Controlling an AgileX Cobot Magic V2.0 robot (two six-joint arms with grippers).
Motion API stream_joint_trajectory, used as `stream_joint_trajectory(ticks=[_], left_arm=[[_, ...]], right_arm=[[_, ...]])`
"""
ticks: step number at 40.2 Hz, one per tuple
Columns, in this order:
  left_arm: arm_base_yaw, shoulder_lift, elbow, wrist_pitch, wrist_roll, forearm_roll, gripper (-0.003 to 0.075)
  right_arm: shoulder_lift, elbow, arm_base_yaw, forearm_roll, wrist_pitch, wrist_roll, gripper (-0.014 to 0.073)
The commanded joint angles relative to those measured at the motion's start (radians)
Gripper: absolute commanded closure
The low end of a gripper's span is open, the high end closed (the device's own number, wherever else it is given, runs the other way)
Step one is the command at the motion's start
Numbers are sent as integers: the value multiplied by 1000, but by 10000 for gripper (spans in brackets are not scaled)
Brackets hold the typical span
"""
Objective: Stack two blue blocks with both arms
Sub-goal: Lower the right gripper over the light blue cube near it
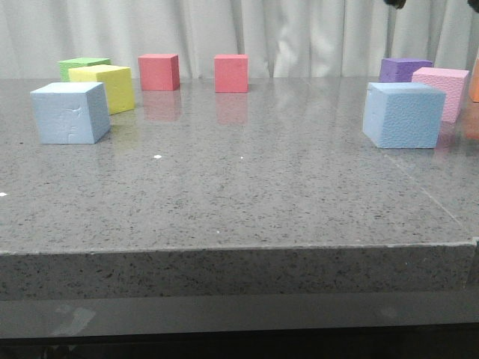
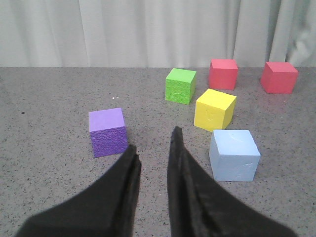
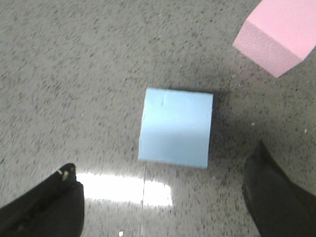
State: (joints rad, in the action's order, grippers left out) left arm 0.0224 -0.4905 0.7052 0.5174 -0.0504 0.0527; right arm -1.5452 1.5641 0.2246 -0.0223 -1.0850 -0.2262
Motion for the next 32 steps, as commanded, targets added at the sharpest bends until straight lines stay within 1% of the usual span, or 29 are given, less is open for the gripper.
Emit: stream_joint_trajectory(ticks=[1, 12, 32], left_arm=[[7, -10, 28, -80, 1, 2, 587], [7, -10, 28, -80, 1, 2, 587], [7, -10, 28, -80, 1, 2, 587]], right_arm=[[1, 45, 0, 43, 70, -36, -60], [-73, 46, 0, 58, 124, -53, -60], [-236, 46, 0, 58, 134, -53, -60]])
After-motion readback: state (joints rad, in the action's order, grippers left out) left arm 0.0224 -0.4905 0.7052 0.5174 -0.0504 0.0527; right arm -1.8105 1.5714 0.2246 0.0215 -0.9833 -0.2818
